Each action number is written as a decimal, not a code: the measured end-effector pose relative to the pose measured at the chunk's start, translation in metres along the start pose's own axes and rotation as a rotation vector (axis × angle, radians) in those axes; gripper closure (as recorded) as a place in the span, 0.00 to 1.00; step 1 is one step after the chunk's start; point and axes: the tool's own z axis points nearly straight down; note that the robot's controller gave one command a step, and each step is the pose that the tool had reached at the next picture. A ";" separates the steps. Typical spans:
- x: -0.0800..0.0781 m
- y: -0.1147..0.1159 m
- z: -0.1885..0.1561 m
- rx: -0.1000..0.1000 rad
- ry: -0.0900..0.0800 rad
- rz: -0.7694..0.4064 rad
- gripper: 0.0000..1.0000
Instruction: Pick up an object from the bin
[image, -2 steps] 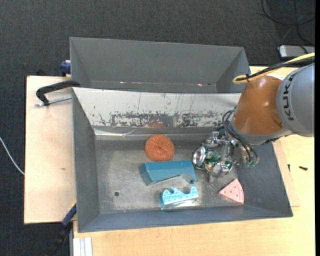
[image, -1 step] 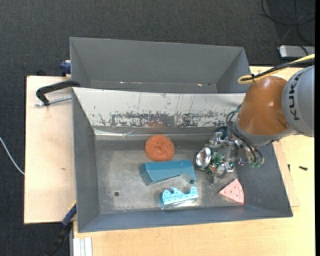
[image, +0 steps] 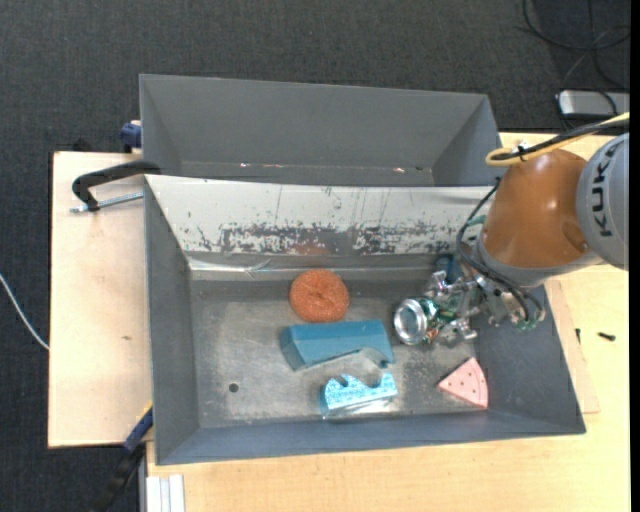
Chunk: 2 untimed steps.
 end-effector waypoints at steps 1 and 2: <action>0.000 0.000 0.000 0.000 0.000 0.000 1.00; -0.004 0.004 -0.136 0.000 -0.001 -0.048 1.00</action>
Offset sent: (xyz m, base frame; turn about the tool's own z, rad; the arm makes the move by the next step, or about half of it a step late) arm -0.0001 0.0043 0.1345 -0.0489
